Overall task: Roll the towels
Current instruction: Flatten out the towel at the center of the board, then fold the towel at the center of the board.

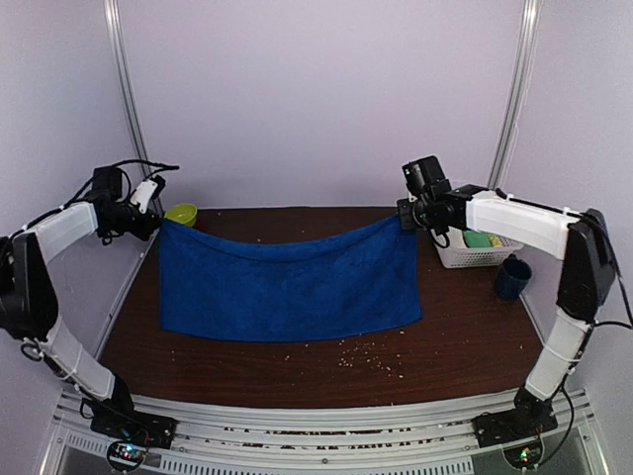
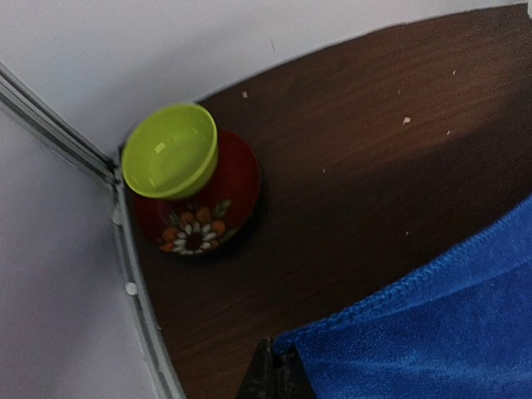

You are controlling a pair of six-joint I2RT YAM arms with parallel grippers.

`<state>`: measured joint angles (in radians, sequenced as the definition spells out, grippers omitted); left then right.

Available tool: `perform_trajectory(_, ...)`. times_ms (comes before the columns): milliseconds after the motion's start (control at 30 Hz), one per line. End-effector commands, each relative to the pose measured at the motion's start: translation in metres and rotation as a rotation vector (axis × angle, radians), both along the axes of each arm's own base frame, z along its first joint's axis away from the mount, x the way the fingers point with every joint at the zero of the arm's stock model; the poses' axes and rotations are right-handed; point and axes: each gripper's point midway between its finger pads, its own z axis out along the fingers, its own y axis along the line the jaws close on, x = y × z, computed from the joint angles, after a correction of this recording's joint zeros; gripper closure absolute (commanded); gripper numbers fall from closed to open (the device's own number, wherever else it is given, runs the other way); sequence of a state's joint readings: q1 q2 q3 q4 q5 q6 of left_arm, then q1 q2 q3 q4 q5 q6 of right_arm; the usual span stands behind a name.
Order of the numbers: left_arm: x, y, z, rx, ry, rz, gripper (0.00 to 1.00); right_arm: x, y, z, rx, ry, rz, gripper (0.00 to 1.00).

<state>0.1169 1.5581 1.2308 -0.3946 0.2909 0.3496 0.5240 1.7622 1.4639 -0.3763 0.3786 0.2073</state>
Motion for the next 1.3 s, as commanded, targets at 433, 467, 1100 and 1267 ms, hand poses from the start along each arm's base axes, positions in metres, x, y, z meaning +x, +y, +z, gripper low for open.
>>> perform_trajectory(433, 0.101, 0.02, -0.08, 0.096, -0.024, 0.099, 1.0, 0.13, 0.0, -0.053, -0.171, -0.029, -0.136, 1.0)
perform_trajectory(467, 0.102, 0.016, -0.08, 0.107, -0.033, 0.086, 1.0, 0.13, 0.0, -0.053, -0.174, -0.032, -0.132, 1.0)
perform_trajectory(1100, 0.061, 0.007, -0.063, 0.199, -0.141, -0.005, 1.0, 0.094, -0.009, -0.074, -0.1, -0.007, 0.026, 1.0)
perform_trajectory(1267, 0.052, 0.008, -0.06, 0.177, -0.15, -0.026, 1.0, 0.084, -0.018, -0.082, -0.091, 0.01, 0.035, 1.0)
